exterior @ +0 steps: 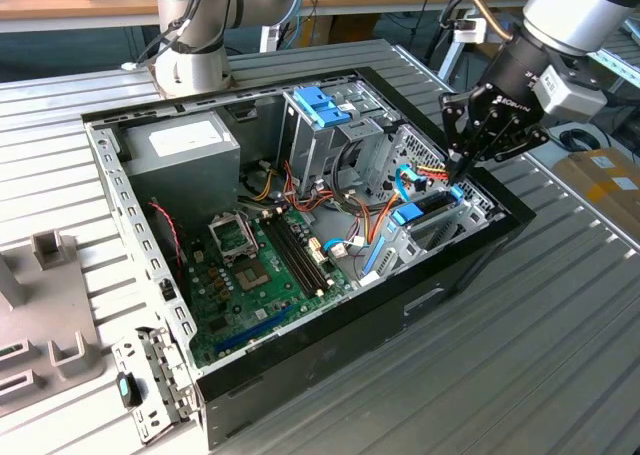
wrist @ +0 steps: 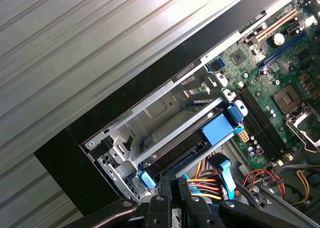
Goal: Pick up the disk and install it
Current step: 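Insert the first disk wire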
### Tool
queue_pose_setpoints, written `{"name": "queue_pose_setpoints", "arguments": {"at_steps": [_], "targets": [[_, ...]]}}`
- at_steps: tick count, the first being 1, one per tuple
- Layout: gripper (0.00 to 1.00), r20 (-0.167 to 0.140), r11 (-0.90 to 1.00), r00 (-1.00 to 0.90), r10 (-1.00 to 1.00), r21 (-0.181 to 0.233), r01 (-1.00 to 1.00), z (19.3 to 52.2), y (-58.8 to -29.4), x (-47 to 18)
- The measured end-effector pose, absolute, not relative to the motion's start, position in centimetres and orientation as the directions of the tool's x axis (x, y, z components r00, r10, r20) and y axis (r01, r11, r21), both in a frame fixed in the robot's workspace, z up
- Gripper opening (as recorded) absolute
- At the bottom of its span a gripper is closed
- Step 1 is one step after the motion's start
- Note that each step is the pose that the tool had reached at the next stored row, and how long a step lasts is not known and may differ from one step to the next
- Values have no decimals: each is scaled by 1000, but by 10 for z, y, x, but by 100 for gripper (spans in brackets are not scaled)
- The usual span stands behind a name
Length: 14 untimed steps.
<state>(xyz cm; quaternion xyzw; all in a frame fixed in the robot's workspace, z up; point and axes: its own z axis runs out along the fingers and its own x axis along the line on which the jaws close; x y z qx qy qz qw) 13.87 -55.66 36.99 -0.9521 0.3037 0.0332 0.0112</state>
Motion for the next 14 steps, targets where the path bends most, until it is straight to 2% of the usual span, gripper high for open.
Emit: {"name": "queue_pose_setpoints", "arguments": {"at_steps": [14], "targets": [[17,-70,-815,813,-578,-1,-579,370,-557,134]]}}
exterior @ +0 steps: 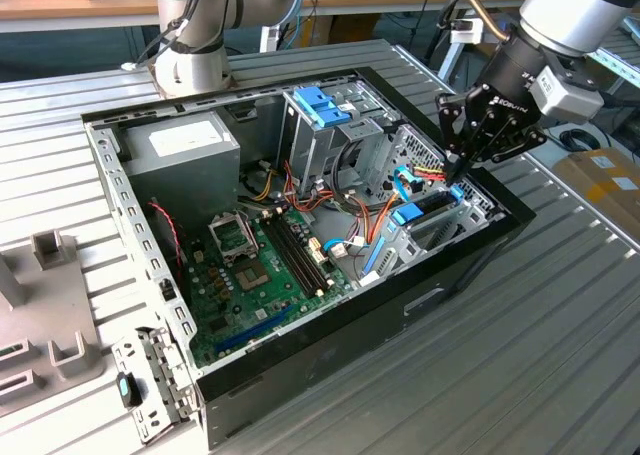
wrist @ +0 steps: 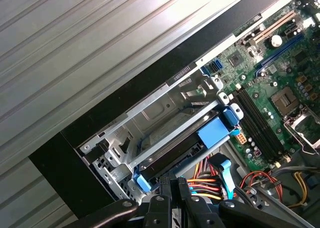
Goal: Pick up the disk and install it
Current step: 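Insert the first disk wire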
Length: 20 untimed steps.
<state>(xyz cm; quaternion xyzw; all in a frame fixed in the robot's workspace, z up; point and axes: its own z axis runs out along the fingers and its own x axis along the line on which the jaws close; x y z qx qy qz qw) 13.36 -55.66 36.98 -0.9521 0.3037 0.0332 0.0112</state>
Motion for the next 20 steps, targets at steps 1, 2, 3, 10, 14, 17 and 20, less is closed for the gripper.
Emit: {"name": "queue_pose_setpoints", "arguments": {"at_steps": [1,2,3,10,14,17,20], "targets": [[17,-70,-815,813,-578,-1,-579,370,-557,133],[17,-70,-815,813,-578,-1,-579,370,-557,133],[17,-70,-815,813,-578,-1,-579,370,-557,133],[17,-70,-815,813,-577,-1,-579,370,-557,131],[17,-70,-812,810,-582,-1,-584,370,-557,130],[17,-69,-804,802,-594,1,-595,370,-557,130],[17,-68,-793,791,-608,2,-609,369,-557,130]]}}
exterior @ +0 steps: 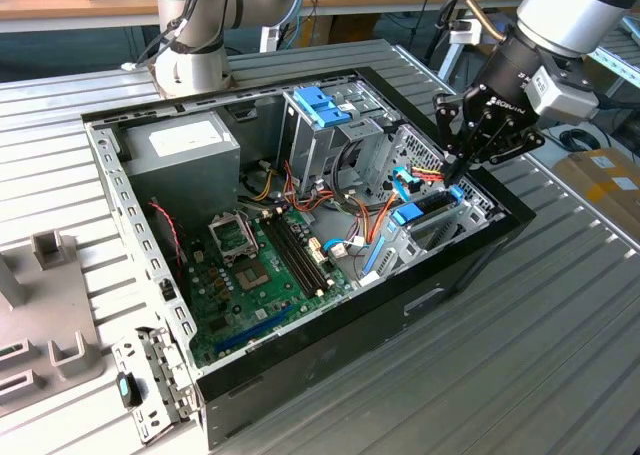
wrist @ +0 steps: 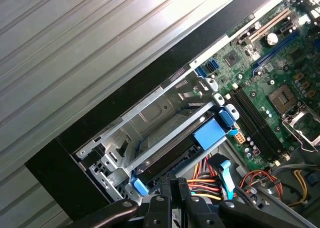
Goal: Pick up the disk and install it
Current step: 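Insert the first disk wire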
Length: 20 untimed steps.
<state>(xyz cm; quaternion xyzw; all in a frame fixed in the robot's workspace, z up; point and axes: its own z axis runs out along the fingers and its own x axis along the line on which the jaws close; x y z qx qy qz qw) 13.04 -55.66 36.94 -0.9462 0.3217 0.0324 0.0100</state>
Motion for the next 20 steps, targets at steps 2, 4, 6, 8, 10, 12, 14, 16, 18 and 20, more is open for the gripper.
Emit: {"name": "queue_pose_setpoints", "arguments": {"at_steps": [2,4,6,8,10,12,14,16,18,20], "targets": [[17,-67,-780,779,-624,3,-625,369,-557,130],[17,-67,-774,772,-632,3,-633,369,-557,130],[17,-66,-767,766,-640,4,-641,369,-557,130],[17,-66,-759,758,-649,4,-651,369,-557,130],[17,-66,-754,752,-656,4,-657,369,-557,130],[17,-66,-748,747,-662,4,-663,369,-557,130],[17,-66,-743,741,-668,4,-669,369,-557,130],[17,-66,-738,737,-673,4,-674,369,-557,130],[17,-66,-733,731,-679,4,-681,369,-557,130],[17,-66,-727,725,-685,4,-687,369,-557,130]]}}
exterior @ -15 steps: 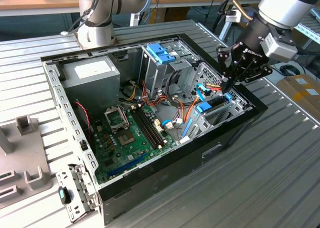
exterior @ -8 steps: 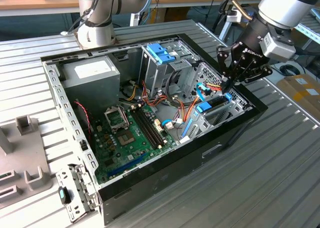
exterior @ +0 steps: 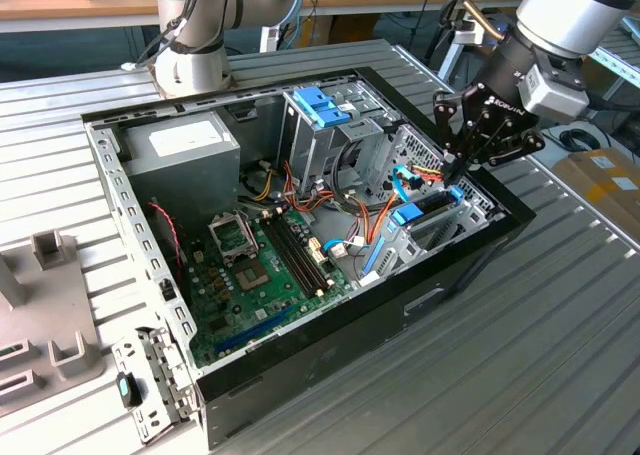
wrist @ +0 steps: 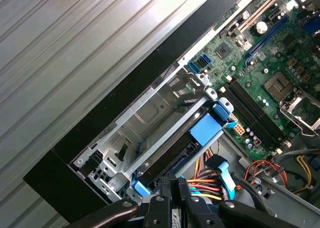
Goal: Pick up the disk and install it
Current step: 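Insert the first disk wire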
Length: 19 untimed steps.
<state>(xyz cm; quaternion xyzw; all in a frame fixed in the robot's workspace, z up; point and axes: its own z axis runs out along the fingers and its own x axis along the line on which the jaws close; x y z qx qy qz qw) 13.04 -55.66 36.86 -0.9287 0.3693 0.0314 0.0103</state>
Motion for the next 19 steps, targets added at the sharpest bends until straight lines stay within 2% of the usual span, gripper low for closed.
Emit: {"name": "queue_pose_setpoints", "arguments": {"at_steps": [19], "targets": [[17,-66,-685,683,-727,4,-729,368,-557,130]]}}
